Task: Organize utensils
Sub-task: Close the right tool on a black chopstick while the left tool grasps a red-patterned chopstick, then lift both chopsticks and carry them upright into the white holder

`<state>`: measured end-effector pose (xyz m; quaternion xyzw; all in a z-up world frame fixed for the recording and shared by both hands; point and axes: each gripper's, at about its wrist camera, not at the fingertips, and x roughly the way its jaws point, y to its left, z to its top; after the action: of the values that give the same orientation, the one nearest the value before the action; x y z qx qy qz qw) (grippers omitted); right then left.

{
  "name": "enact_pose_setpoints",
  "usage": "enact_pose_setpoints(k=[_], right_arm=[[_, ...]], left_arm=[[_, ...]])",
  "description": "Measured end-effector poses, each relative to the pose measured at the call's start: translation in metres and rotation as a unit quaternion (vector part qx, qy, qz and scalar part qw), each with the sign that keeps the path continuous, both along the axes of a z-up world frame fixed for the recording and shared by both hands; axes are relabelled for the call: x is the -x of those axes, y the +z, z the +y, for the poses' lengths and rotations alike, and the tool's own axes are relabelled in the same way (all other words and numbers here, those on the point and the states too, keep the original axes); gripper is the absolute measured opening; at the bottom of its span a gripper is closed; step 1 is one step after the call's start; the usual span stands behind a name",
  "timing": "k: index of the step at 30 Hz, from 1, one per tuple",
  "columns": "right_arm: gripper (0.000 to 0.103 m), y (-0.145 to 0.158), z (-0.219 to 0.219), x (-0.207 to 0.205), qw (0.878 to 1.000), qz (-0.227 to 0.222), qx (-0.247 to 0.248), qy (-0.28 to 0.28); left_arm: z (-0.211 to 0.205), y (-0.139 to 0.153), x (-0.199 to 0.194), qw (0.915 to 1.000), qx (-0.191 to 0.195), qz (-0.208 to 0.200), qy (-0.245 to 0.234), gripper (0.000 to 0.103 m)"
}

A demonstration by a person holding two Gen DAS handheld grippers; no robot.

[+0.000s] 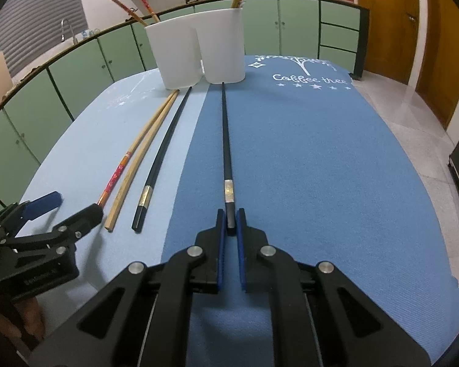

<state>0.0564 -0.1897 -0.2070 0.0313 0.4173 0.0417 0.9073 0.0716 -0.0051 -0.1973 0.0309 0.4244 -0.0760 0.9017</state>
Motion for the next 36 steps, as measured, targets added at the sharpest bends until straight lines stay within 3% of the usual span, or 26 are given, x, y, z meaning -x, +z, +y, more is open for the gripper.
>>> enact_pose_setpoints(k=[12, 18, 24, 36], right_arm=[[0.007, -0.002, -0.001, 0.001, 1.000, -0.008, 0.001, 0.006], [0.006, -0.002, -0.001, -0.001, 1.000, -0.009, -0.002, 0.007], [0.006, 0.003, -0.005, -0.001, 1.000, -0.002, -0.006, 0.013], [0.006, 0.065, -0.027, 0.011, 0.998, -0.063, -0.008, 0.019]], left_arm=[[-0.015, 0.000, 0.010, 0.9998, -0.001, -0.017, -0.009, 0.041], [-0.017, 0.000, 0.010, 0.9997, 0.000, -0.024, -0.002, 0.008], [-0.013, 0.009, 0.010, 0.9997, 0.011, -0.023, -0.005, 0.006], [-0.007, 0.085, 0.023, 0.9955, 0.006, -0.090, -0.030, 0.005]])
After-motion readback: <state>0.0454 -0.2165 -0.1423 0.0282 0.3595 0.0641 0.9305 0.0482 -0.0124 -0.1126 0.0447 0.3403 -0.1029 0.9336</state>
